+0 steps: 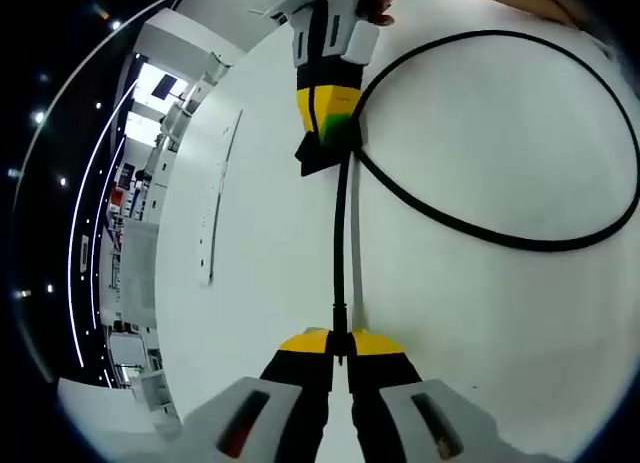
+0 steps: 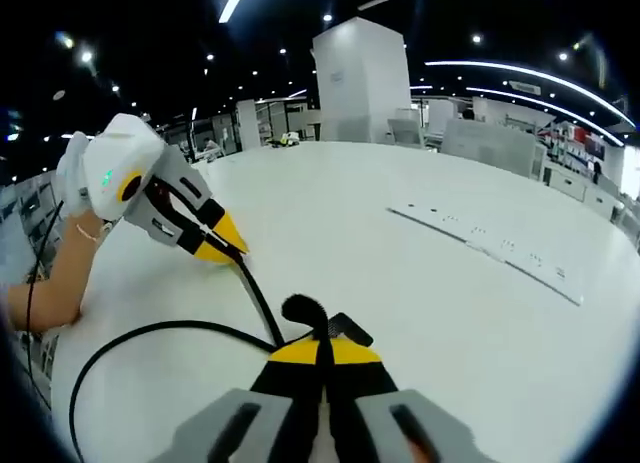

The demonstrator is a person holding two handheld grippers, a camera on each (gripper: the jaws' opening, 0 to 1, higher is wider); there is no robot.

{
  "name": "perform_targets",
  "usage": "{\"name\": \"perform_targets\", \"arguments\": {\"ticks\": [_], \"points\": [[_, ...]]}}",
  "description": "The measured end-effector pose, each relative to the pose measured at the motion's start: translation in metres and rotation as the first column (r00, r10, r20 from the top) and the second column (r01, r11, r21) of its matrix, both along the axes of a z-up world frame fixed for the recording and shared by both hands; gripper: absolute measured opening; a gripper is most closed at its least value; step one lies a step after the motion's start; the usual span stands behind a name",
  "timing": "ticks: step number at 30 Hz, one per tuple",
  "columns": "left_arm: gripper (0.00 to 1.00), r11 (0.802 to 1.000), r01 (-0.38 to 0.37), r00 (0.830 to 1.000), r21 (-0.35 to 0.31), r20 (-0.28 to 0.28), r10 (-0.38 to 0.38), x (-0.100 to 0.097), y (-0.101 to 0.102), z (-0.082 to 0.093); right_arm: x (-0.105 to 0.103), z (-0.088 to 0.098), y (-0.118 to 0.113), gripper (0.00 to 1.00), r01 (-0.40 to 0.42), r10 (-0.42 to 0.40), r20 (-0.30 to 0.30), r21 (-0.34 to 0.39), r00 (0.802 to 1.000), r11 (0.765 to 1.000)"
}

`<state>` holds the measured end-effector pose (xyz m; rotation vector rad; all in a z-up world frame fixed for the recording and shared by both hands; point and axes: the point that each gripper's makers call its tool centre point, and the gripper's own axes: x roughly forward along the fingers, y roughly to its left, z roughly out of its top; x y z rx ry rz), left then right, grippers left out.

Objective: Find the charging cable on the desk, coil it up and secure with Velcro.

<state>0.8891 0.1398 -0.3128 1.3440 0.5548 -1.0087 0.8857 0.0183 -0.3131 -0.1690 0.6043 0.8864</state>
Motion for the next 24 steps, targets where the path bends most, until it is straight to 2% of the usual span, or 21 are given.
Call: {"name": "perform_targets", "arguments": {"ticks": [7, 13, 16, 18, 24], "points": [[0.07, 1.0, -0.002, 1.0, 0.003, -0.004, 0.002, -0.0001, -0.0005, -0.0006, -0.0012, -0.0017, -0.001, 0.03, -0.016, 0.017, 0.008, -0.065, 1.0, 0.998], [0.07, 1.0, -0.002, 1.0, 0.001, -0.006, 0.002, -0.0006, -0.0003, -0.0013, -0.0018, -0.0032, -0.0017, 0.03, -0.005, 0.005, -0.006, -0.056, 1.0, 0.998], [0.07, 1.0, 0.0, 1.0, -0.005, -0.003, 0.0, 0.0003, -0.0004, -0.0015, -0.0016, -0.0038, -0.001, 0.03, -0.012, 0.012, 0.001, -0.077, 1.0, 0.997], [0.07, 1.0, 0.0, 1.0, -0.002, -0.005, 0.0, 0.0005, -0.0007, -0.0018, -0.0018, -0.0042, -0.0007, 0.03, -0.018, 0.019, 0.01, -0.108, 1.0, 0.994], [0.07, 1.0, -0.001, 1.0, 0.009, -0.008, 0.001, 0.0011, -0.0009, -0.002, -0.0012, -0.0033, -0.0004, 0.03, -0.04, 0.065, 0.096, -0.249, 0.993, 0.968]]}}
